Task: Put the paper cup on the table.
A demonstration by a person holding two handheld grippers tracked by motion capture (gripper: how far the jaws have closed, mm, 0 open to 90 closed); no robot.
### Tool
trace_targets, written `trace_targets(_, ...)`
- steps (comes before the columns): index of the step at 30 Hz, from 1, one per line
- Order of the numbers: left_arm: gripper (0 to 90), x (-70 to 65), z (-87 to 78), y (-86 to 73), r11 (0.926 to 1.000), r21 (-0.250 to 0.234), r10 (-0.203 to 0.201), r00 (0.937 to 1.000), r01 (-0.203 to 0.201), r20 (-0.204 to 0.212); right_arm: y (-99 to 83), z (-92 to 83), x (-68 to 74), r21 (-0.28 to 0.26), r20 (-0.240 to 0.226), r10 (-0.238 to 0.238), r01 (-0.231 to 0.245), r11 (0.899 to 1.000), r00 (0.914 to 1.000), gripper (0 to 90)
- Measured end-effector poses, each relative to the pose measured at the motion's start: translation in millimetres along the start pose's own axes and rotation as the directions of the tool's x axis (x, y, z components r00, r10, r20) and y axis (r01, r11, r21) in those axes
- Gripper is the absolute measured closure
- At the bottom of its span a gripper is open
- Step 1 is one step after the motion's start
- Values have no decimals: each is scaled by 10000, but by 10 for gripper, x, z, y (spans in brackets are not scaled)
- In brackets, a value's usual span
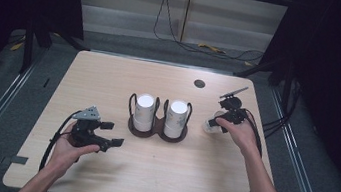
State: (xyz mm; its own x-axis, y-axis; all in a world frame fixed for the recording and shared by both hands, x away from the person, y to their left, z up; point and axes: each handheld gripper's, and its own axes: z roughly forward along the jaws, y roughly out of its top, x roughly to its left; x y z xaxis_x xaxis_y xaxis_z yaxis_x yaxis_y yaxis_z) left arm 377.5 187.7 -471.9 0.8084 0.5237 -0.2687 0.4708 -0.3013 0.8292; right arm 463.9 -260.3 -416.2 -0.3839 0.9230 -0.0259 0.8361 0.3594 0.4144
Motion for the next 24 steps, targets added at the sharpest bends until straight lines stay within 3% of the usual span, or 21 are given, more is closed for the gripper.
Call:
trace_targets(11, 185, 27, -18, -6, 10000, -13, -73, 9999, 73, -117, 128, 139, 84, -42, 201, -133, 134, 9999, 9997, 215)
trace_targets(15, 166, 46, -31, 2, 9996, -138, -235, 9994, 232, -234, 142, 175, 97, -47, -105, -15, 14, 10000, 9999, 214)
trace_targets(21, 166, 41, -25, -4, 9997, -30, -234, 9989, 233, -408, 81, 199, 84, -571, -274, 169, -185, 9982, 9995, 206)
trace_targets(24, 166, 41, -19, -1, 9995, -70, -298, 9983, 295, -499, 19, 243, 78, -342, -202, 163, -170, 9993, 9997, 200)
